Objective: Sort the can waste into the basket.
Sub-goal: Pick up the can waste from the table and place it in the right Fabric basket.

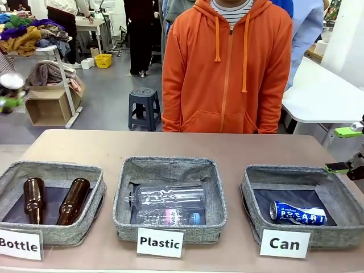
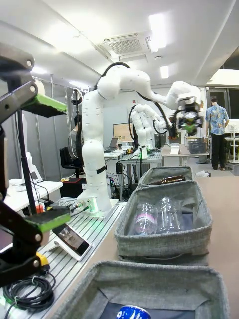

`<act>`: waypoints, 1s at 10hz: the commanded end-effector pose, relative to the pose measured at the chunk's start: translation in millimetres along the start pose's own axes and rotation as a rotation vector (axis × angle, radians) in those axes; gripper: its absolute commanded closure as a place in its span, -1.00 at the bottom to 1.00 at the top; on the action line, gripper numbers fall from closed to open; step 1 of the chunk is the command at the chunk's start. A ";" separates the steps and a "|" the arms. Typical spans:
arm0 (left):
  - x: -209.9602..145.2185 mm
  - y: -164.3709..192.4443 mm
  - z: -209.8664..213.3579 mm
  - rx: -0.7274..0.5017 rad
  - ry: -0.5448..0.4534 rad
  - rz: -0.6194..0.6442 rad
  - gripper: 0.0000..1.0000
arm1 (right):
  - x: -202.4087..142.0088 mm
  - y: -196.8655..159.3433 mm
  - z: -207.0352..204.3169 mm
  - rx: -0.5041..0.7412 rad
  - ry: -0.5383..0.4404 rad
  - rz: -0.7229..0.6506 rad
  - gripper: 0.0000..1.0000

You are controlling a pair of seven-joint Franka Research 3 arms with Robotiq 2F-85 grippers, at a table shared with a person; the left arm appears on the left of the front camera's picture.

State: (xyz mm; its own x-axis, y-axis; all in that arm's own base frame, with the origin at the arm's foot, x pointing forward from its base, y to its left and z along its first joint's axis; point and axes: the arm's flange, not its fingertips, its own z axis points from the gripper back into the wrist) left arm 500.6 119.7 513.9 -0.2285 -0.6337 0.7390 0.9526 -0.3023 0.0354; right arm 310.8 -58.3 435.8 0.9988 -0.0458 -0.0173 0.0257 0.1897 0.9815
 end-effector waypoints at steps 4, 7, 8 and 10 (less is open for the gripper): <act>1.6 -25.8 -18.6 -0.045 0.027 -0.018 1.00 | -2.1 1.5 -0.3 -0.002 0.006 0.008 -1.00; 1.6 -25.8 -18.6 -0.045 0.027 -0.018 1.00 | -2.1 1.5 -0.3 -0.002 0.006 0.008 -1.00; -1.5 -29.6 -23.0 -0.047 0.048 -0.036 1.00 | 0.0 -0.1 0.0 0.000 0.000 0.000 -1.00; 71.9 -0.6 -100.0 -0.051 -0.105 -0.106 1.00 | -22.8 28.6 16.0 -0.223 0.060 -0.016 -1.00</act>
State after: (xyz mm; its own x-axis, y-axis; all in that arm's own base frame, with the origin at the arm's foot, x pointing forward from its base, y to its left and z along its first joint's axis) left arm 471.3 62.3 498.6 -0.2893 -0.5867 0.7564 0.9232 -0.3800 0.0584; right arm 300.8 -64.0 446.9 0.9998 -0.0145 -0.0151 0.0187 0.2987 0.9542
